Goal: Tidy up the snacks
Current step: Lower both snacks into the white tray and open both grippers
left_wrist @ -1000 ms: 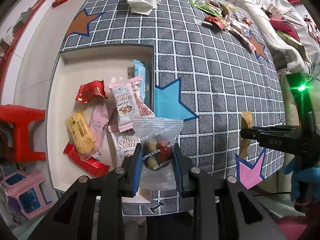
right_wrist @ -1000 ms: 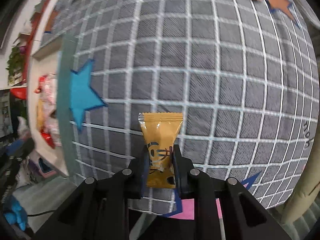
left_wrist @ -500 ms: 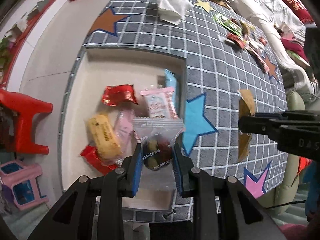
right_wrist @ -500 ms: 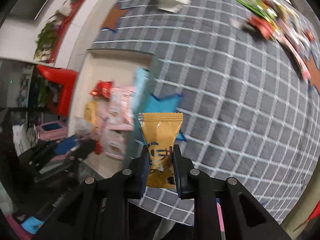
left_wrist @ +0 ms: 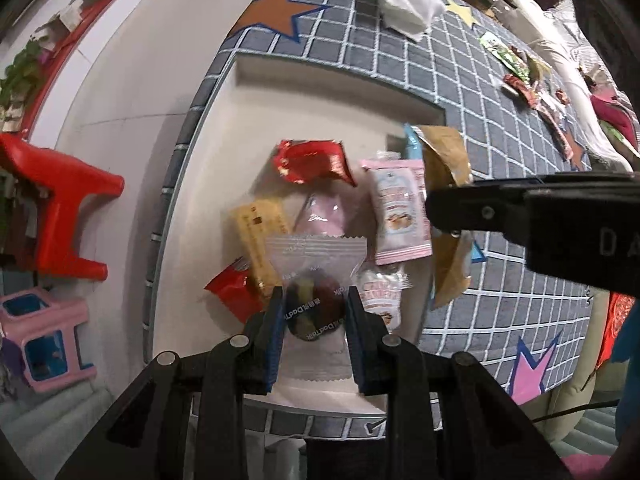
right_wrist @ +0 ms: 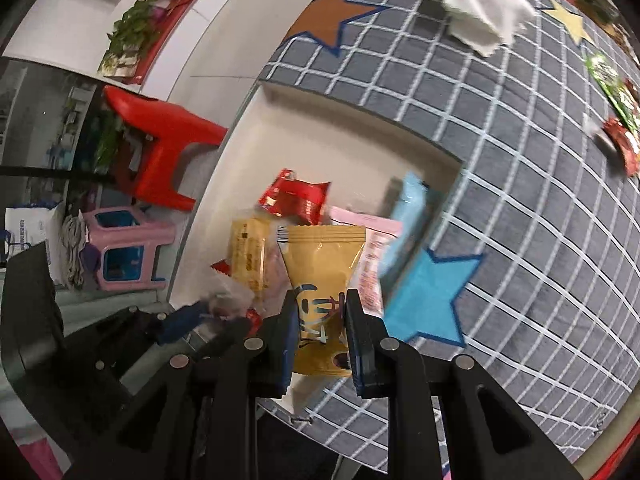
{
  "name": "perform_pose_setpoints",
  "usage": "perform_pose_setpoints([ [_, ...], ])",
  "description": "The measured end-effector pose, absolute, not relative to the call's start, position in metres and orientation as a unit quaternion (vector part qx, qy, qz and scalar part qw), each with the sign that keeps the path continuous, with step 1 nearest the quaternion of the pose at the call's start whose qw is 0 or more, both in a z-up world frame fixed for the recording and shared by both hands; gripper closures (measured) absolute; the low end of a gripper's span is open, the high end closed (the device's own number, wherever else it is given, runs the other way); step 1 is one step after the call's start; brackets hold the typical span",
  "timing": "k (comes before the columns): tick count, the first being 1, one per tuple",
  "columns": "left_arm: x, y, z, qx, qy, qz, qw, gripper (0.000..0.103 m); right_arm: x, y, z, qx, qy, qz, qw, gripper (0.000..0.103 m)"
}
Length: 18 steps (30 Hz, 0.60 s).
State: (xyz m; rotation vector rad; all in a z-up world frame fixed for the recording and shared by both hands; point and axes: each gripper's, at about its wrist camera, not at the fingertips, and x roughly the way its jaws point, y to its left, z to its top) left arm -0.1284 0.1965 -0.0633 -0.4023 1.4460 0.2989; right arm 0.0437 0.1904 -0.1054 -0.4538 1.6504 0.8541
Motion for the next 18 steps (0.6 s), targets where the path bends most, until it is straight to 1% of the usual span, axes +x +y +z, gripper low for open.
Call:
perform_pose_setpoints([
  [5, -0.131, 0.201, -0.073, -0.182, 0.662, 0.141, 0.714, 0.071, 0.042, 0.200, -0.119, -0.185, 0.720, 0.364, 0.561, 0.080],
  [7, -0.132, 0.202, -0.073, -0.182, 0.662, 0.140, 0.714, 0.058, 0.041, 0.201, -0.123, -0.190, 0.723, 0.361, 0.557, 0.079],
  [8, -0.132, 0.202, -0.072, -0.180, 0.659, 0.143, 0.716, 0.041, 0.041, 0.201, -0.123, -0.192, 0.724, 0.359, 0.557, 0.079],
  [9, -0.133, 0.202, -0.070, -0.179, 0.655, 0.147, 0.719, 0.028, 0.041, 0.200, -0.124, -0.193, 0.725, 0.357, 0.557, 0.079],
  [12, -0.133, 0.205, -0.066, -0.184, 0.647, 0.150, 0.725, 0.021, 0.042, 0.196, -0.122, -0.194, 0.726, 0.353, 0.557, 0.079],
  [14, -0.132, 0.209, -0.068, -0.200, 0.652, 0.141, 0.718, 0.021, 0.044, 0.192, -0.121, -0.193, 0.727, 0.349, 0.558, 0.079],
  [16, -0.131, 0.210, -0.067, -0.191, 0.651, 0.151, 0.719, 0.018, 0.045, 0.189, -0.117, -0.194, 0.726, 0.347, 0.562, 0.079],
  [18, -0.131, 0.209, -0.063, -0.171, 0.648, 0.162, 0.724, 0.003, 0.045, 0.185, -0.112, -0.196, 0.722, 0.347, 0.565, 0.079],
])
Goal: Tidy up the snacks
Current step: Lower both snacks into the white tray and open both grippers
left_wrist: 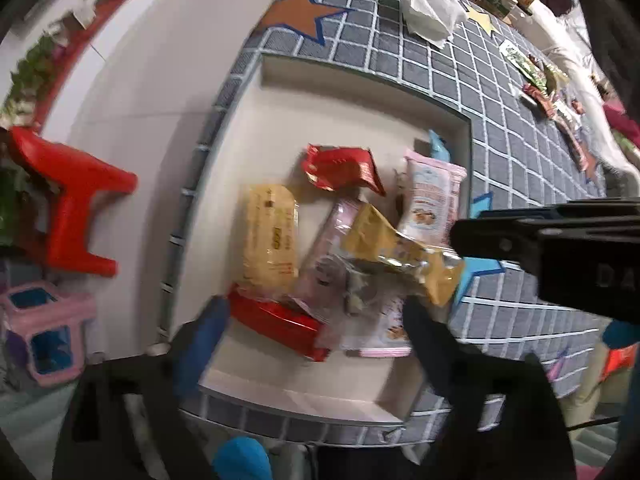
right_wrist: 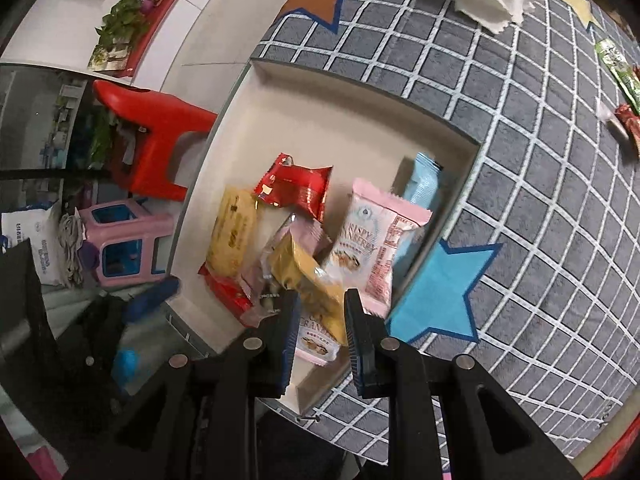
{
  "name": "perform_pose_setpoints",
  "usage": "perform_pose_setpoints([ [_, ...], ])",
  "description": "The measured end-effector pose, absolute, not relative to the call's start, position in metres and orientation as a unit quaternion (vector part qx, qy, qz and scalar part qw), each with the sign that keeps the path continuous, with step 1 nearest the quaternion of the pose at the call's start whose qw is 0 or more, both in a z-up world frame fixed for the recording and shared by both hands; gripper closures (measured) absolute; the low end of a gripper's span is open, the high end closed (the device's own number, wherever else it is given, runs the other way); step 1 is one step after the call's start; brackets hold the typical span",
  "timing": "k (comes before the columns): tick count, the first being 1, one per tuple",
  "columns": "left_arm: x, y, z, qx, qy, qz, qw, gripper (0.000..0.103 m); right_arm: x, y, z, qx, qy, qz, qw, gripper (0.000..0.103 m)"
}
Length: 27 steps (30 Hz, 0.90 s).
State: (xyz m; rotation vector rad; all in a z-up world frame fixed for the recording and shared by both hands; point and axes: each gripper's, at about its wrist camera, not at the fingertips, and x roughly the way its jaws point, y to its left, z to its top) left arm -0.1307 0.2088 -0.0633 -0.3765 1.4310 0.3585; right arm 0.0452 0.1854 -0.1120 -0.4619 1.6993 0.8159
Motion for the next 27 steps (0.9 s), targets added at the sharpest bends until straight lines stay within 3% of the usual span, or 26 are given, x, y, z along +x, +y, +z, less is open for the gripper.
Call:
perform_pose_setpoints([
  [2, -0.131, 0.208, -0.059, -0.173, 0.642, 0.157, 0.730, 0.000, 0.045, 0.182, -0.107, -0.197, 0.720, 0.346, 0.568, 0.079],
  [3, -0.131, 0.208, -0.056, -0.178, 0.639, 0.152, 0.733, 0.000, 0.045, 0.180, -0.105, -0.199, 0.718, 0.344, 0.571, 0.067],
  [4, -0.132, 0.207, -0.054, -0.181, 0.636, 0.148, 0.735, 0.000, 0.046, 0.179, -0.103, -0.200, 0.717, 0.343, 0.574, 0.051],
  [5, -0.131, 0.206, -0.051, -0.183, 0.631, 0.145, 0.740, 0.000, 0.046, 0.176, -0.099, -0.199, 0.711, 0.342, 0.581, 0.015],
  [6, -0.130, 0.205, -0.049, -0.179, 0.628, 0.147, 0.743, 0.000, 0.046, 0.175, -0.095, -0.199, 0.705, 0.342, 0.588, 0.008],
  [10, -0.127, 0.200, -0.045, -0.171, 0.635, 0.148, 0.738, 0.000, 0.045, 0.171, -0.087, -0.202, 0.698, 0.336, 0.599, 0.008],
  [12, -0.127, 0.201, -0.045, -0.202, 0.638, 0.129, 0.731, 0.000, 0.045, 0.169, -0.083, -0.207, 0.693, 0.330, 0.606, 0.000],
  [27, -0.135, 0.197, -0.035, -0.147, 0.647, 0.193, 0.723, 0.000, 0.034, 0.168, -0.064, -0.232, 0.676, 0.335, 0.614, 0.000],
])
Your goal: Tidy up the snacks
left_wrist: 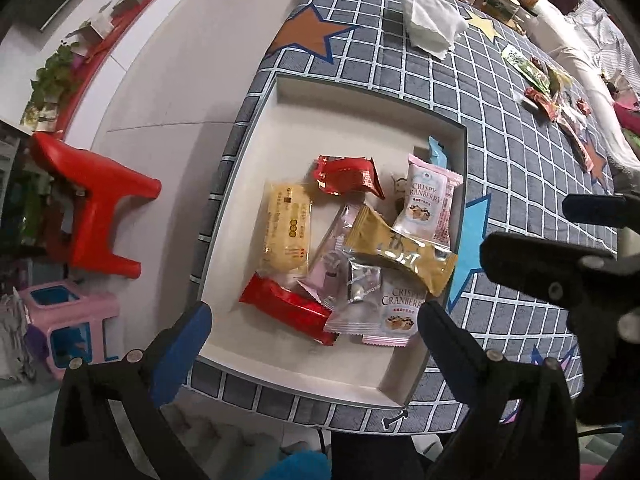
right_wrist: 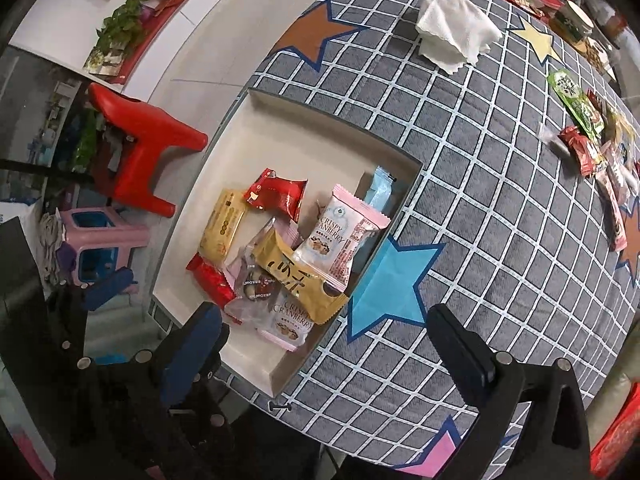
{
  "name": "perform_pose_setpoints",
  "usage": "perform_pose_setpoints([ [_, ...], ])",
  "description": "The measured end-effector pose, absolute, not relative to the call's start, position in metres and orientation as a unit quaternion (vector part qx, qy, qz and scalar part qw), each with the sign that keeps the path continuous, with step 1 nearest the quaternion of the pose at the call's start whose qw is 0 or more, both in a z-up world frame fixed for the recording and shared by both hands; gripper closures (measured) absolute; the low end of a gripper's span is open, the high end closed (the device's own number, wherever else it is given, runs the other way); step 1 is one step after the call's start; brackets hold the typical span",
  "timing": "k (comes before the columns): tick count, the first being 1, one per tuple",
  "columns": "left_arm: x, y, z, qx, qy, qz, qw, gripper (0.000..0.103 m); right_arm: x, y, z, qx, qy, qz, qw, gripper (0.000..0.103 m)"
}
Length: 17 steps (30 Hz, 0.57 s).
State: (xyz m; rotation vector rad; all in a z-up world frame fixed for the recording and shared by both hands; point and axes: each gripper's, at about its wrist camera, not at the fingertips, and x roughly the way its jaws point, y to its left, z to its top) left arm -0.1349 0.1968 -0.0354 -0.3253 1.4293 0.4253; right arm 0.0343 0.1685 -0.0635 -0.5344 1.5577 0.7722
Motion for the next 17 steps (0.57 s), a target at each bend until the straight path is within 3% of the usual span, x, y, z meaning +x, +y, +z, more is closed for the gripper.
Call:
perform_pose_setpoints([
  [17, -0.1378, 0.1939, -0.0318, -0.149, 0.637, 0.195, 0.731, 0.000, 0.0279, 0.1684, -0.0672, -0.239, 0.677, 0.334, 0.611, 0.000],
])
